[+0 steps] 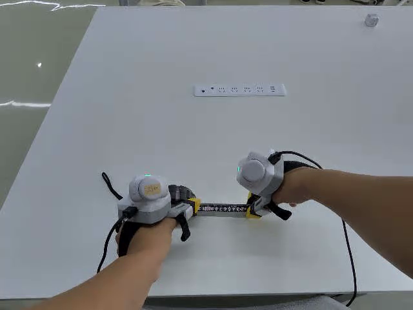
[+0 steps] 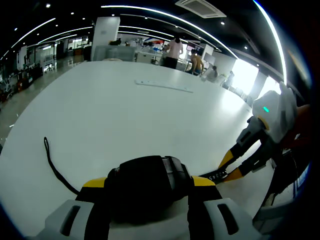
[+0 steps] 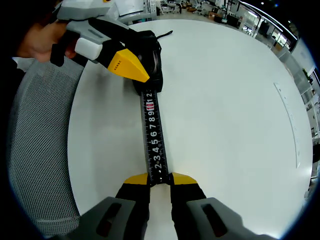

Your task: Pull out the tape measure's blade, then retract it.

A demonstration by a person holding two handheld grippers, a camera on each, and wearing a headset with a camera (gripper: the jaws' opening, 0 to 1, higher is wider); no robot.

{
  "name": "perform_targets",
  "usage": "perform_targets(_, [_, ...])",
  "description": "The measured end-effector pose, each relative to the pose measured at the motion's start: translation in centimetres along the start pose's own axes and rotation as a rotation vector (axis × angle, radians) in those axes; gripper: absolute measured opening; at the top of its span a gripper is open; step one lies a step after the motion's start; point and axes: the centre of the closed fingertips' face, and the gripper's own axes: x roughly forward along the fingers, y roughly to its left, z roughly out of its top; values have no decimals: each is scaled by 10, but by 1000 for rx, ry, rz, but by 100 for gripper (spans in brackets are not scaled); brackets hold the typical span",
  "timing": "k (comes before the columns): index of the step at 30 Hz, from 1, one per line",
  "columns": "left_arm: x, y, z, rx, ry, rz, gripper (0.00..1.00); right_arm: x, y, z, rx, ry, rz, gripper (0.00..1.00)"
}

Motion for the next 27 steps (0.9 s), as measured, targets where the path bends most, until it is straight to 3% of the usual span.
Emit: perform_targets(27, [0, 0, 0, 0, -3, -1, 59, 3, 2, 9, -11, -14, -2, 15])
